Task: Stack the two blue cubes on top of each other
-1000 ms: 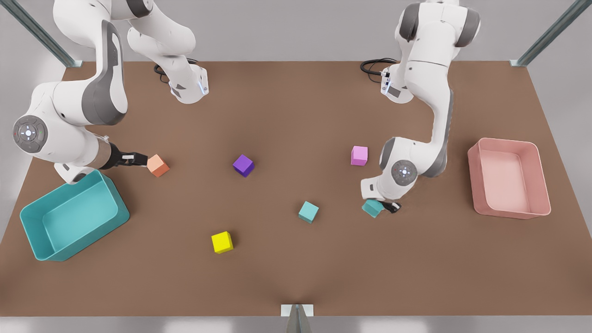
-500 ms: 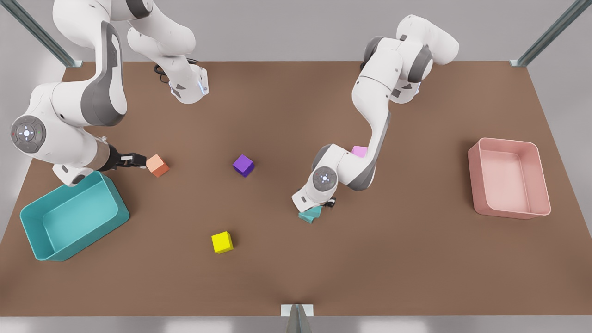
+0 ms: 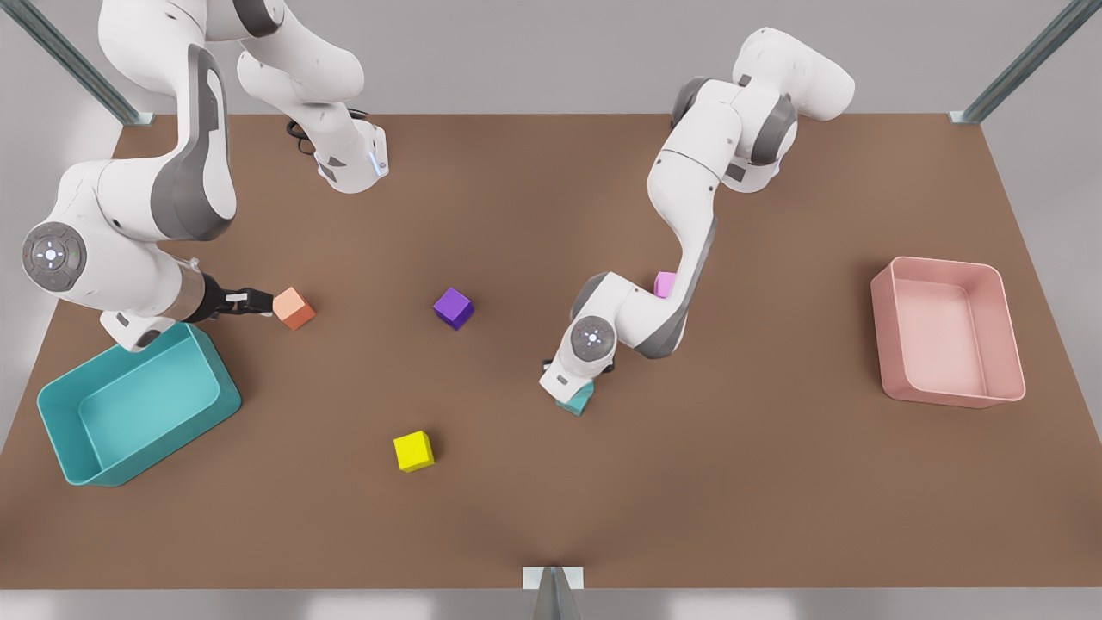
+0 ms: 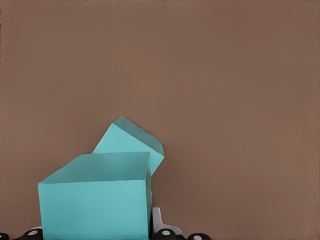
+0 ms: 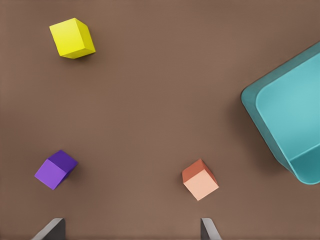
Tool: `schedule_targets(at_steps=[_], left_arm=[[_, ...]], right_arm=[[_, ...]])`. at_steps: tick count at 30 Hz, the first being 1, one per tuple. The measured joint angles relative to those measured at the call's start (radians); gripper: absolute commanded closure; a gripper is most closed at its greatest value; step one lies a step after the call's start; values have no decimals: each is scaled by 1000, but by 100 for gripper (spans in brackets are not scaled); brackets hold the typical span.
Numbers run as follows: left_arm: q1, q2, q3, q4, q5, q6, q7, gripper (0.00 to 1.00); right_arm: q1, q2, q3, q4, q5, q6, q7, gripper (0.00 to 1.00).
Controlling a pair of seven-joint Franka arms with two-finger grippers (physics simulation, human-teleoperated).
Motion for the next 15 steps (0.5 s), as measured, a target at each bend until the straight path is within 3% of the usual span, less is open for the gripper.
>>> schedule_targets(at_steps=[9, 10, 11, 15], left_arm=[[13, 24, 0, 25, -1, 14, -96, 45], [14, 26, 0, 29, -2, 16, -104, 37], [16, 28, 0, 31, -3, 18, -111, 0], [18, 29, 0, 31, -9, 25, -133, 0]], right_arm=[[0, 7, 1, 0, 1, 7, -5, 0], [0, 7, 1, 0, 1, 8, -6, 0], [0, 8, 1, -1, 1, 9, -6, 0], [0, 10, 1, -3, 1, 11, -8, 0]])
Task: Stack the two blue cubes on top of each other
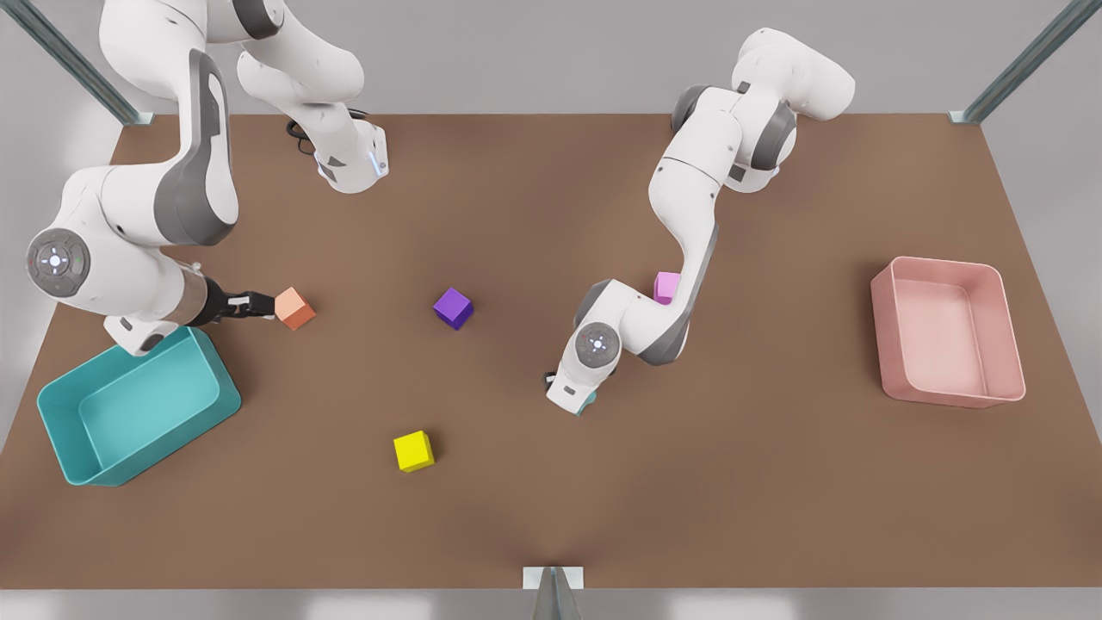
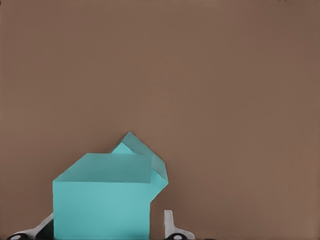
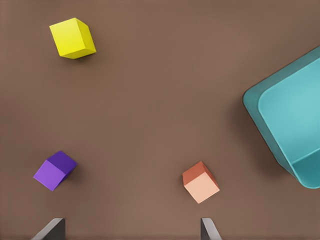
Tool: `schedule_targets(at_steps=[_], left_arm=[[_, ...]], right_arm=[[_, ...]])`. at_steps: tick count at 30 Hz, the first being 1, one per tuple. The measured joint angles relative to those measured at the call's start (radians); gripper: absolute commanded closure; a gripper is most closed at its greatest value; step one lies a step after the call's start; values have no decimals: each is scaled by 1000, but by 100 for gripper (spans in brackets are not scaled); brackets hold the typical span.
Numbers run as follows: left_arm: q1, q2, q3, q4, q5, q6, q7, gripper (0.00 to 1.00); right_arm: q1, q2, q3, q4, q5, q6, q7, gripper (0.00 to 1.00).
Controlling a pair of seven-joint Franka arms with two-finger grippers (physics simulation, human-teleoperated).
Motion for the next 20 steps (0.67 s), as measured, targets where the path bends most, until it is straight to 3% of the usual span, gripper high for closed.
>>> schedule_targets(at_steps=[4, 10, 14, 15, 17, 20], left_arm=[[4, -9, 3, 1, -2, -11, -18, 0], [9, -167, 34, 42, 2, -183, -39, 0], [225, -354, 36, 61, 124, -430, 28, 0], [308, -389, 15, 43, 161, -479, 68, 0], [548, -567, -253, -161, 275, -521, 142, 0], [627, -702, -319, -260, 343, -565, 238, 0]], right_arm=[[0, 0, 0, 0, 1, 2, -1, 0], [0, 5, 0, 2, 1, 5, -2, 0], [0, 5, 0, 3, 1, 7, -3, 0], [0, 5, 0, 3, 1, 7, -3, 0], [0, 6, 0, 3, 2, 8, -4, 0], [0, 6, 0, 3, 2, 8, -4, 0]])
